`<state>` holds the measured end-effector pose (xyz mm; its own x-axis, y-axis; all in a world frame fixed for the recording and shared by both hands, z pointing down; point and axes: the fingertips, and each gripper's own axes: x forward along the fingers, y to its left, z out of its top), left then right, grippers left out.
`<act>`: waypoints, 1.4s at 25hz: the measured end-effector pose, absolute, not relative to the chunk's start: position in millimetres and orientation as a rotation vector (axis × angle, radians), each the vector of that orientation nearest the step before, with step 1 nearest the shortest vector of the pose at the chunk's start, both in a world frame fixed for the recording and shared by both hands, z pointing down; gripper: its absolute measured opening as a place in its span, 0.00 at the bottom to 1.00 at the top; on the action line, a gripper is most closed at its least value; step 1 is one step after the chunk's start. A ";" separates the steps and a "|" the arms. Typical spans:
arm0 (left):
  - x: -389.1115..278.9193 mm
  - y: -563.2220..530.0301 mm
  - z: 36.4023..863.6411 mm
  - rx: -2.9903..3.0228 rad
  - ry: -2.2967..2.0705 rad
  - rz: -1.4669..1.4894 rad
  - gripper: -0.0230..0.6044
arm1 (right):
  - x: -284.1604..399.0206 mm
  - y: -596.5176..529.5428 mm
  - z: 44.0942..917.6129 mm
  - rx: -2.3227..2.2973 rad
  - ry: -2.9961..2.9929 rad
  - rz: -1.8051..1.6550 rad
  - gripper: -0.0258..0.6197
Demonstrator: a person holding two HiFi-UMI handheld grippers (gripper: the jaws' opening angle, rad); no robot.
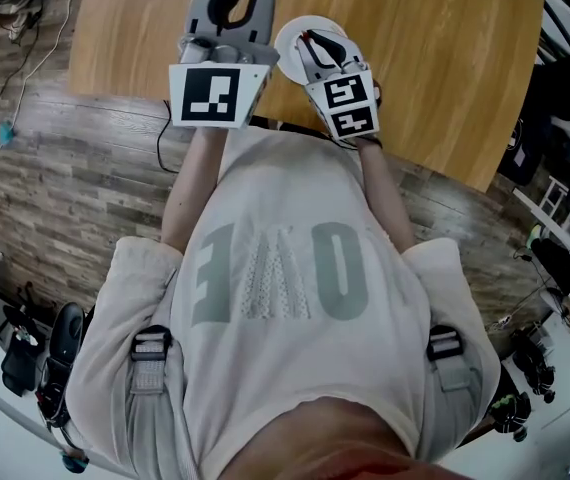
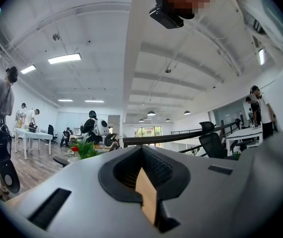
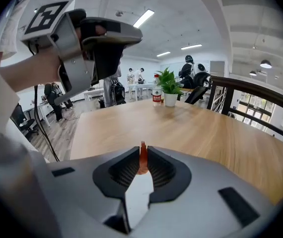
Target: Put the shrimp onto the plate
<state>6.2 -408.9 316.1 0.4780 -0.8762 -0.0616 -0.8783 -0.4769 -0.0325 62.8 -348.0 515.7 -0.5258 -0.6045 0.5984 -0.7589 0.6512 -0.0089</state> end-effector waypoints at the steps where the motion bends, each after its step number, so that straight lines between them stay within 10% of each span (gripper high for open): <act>1: 6.0 -409.0 316.6 -2.650 1.572 0.057 0.05 | 62.3 -346.1 522.8 1.042 -2.291 0.378 0.13; 35: -2.9 -407.1 332.7 -2.668 1.612 0.038 0.05 | 60.1 -325.9 589.5 0.883 -2.136 0.639 0.13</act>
